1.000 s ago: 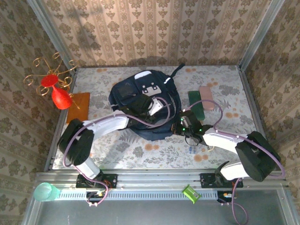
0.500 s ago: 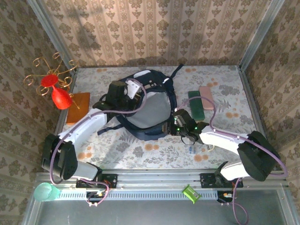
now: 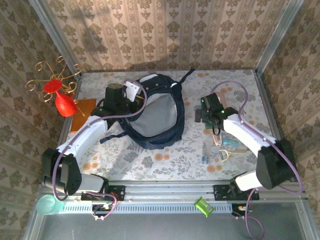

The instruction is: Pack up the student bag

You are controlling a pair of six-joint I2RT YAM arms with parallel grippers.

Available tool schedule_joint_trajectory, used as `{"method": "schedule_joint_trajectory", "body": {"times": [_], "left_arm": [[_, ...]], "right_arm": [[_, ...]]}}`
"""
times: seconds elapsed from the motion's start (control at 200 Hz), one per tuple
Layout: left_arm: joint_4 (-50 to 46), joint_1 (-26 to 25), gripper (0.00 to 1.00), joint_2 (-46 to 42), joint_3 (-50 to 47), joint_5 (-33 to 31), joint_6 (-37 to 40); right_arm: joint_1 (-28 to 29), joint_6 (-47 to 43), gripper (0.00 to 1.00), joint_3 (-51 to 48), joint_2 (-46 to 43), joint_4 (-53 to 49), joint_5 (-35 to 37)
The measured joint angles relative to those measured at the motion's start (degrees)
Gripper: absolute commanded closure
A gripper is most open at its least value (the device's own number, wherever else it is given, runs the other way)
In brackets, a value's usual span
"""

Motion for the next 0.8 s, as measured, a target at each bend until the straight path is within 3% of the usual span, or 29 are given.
{"method": "schedule_joint_trajectory", "body": {"times": [0.25, 0.505, 0.715, 0.8], "left_arm": [[0.4, 0.0, 1.0, 0.0, -0.3, 0.3, -1.0], [0.6, 0.0, 1.0, 0.0, -0.3, 0.3, -1.1], [0.6, 0.0, 1.0, 0.0, -0.4, 0.3, -1.1], [0.8, 0.0, 1.0, 0.0, -0.4, 0.3, -1.4]], "right_arm": [[-5.6, -1.3, 0.01, 5.7, 14.2, -3.1, -2.2], [-7.4, -2.6, 0.23, 11.7, 24.1, -3.5, -7.9], [-7.5, -2.7, 0.49, 13.5, 25.7, -3.4, -11.0], [-7.5, -2.5, 0.51, 13.3, 25.4, -3.0, -12.2]]}}
